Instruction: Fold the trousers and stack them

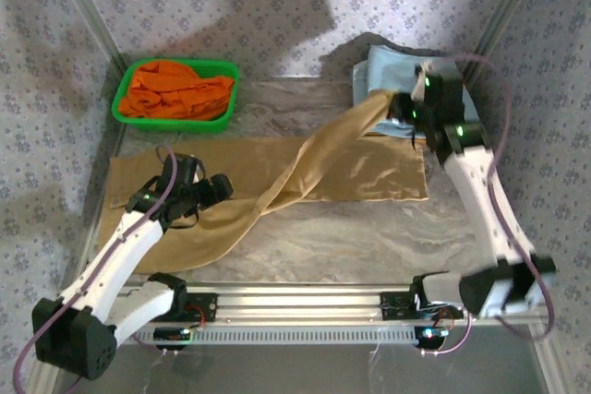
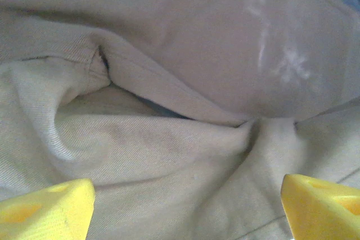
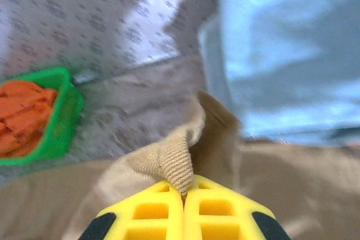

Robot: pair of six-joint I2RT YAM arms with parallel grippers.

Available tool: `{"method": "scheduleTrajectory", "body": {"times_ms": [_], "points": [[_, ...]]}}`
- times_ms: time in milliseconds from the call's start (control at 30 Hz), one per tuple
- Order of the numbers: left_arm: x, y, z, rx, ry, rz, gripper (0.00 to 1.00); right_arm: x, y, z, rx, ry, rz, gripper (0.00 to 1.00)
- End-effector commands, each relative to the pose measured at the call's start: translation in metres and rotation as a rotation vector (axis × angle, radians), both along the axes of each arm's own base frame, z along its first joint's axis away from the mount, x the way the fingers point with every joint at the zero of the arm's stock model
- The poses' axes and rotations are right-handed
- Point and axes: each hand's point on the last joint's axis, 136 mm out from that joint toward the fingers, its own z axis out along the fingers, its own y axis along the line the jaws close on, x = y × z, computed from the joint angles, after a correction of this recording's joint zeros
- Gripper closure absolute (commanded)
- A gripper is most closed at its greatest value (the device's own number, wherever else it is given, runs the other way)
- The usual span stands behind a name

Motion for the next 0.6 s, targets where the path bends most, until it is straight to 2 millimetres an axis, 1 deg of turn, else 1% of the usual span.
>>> {"method": "scheduleTrajectory", "body": {"times_ms": [0, 33, 67, 100, 133, 167, 200, 267, 300, 367, 467, 567], "points": [[-0.001, -0.007, 0.004, -0.061, -0.07, -0.018, 0.15, -0.039, -0.054, -0.073, -0.01, 0.073, -0.224, 0.77], [-0.002, -0.008, 0.003, -0.069, -0.078, -0.022, 0.15, -0.053, -0.069, -0.103, 0.004, 0.126, -0.298, 0.62], [-0.004, -0.009, 0.001, -0.078, -0.087, -0.024, 0.16, -0.071, -0.085, -0.134, 0.018, 0.192, -0.385, 0.51], [-0.005, -0.01, -0.001, -0.087, -0.096, -0.028, 0.16, -0.089, -0.103, -0.156, 0.032, 0.245, -0.479, 0.43], [-0.007, -0.011, -0.002, -0.095, -0.103, -0.031, 0.17, -0.104, -0.116, -0.17, 0.049, 0.291, -0.567, 0.36], [-0.008, -0.012, -0.003, -0.106, -0.11, -0.034, 0.17, -0.117, -0.131, -0.181, 0.062, 0.32, -0.647, 0.31], [-0.01, -0.012, -0.003, -0.114, -0.117, -0.038, 0.17, -0.125, -0.143, -0.183, 0.058, 0.324, -0.696, 0.3], [-0.013, -0.012, -0.003, -0.119, -0.128, -0.041, 0.17, -0.133, -0.156, -0.185, 0.068, 0.33, -0.761, 0.3], [-0.014, -0.011, -0.003, -0.116, -0.133, -0.04, 0.17, -0.13, -0.157, -0.182, 0.083, 0.326, -0.752, 0.3], [-0.016, -0.007, -0.004, -0.112, -0.143, -0.027, 0.17, -0.119, -0.146, -0.179, 0.133, 0.338, -0.681, 0.3], [-0.019, -0.004, -0.009, -0.111, -0.142, -0.01, 0.17, -0.093, -0.106, -0.188, 0.241, 0.416, -0.507, 0.33], [-0.02, -0.004, -0.017, -0.107, -0.112, -0.004, 0.17, -0.076, -0.063, -0.205, 0.264, 0.533, -0.369, 0.37]]}}
